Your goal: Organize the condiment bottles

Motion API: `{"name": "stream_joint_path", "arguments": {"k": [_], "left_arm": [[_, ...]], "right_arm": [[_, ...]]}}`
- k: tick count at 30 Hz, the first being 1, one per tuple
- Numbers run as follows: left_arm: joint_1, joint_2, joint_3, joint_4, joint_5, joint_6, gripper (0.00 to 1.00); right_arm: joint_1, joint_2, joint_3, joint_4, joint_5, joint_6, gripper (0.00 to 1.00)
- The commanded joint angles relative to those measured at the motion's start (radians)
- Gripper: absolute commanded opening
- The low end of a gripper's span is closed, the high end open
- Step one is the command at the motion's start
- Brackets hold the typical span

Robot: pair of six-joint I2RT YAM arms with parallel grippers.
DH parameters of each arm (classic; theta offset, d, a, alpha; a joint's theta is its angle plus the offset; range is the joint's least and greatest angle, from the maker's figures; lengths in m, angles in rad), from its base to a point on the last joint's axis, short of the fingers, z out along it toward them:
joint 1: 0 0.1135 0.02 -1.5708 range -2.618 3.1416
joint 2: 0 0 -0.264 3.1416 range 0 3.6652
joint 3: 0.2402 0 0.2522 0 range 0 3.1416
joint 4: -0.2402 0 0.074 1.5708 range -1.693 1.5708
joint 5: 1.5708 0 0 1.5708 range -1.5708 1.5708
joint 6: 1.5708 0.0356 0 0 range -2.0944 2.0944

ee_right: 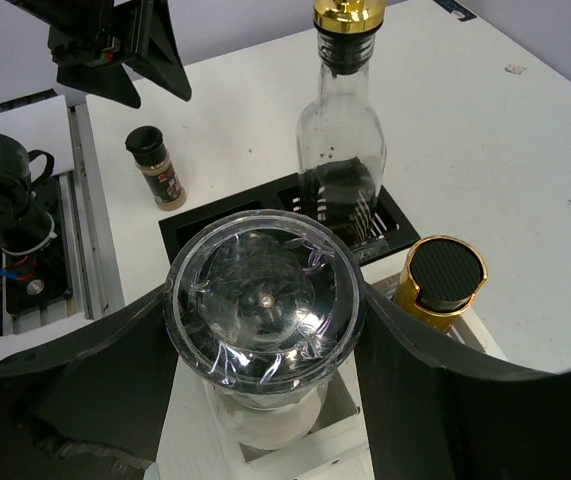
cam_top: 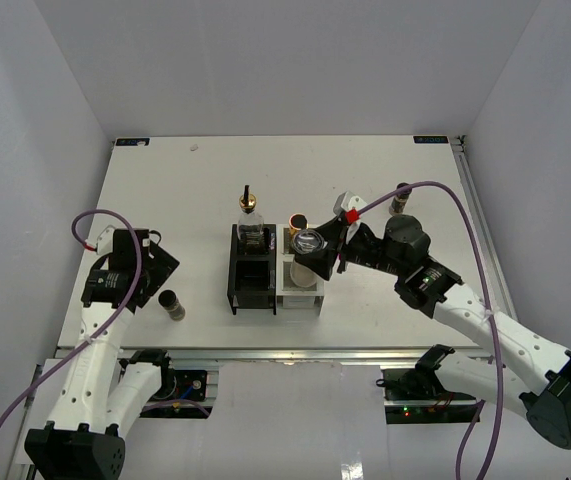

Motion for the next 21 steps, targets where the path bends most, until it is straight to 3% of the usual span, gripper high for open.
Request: {"name": "stream_joint_path", "arguments": {"k": [1, 21], "left_arm": [[0.002, -0.016, -0.032, -0.002, 0.017, -0.059, 0.85], [0.002, 0.085, -0.067, 0.003, -0.005, -0.108, 0.85]], "right_arm": [[0.008, 0.006, -0.007, 0.177, -0.001, -0.010, 0.08], [0.011, 0.057, -0.198, 0.394, 0.045, -0.052, 0.12]]}}
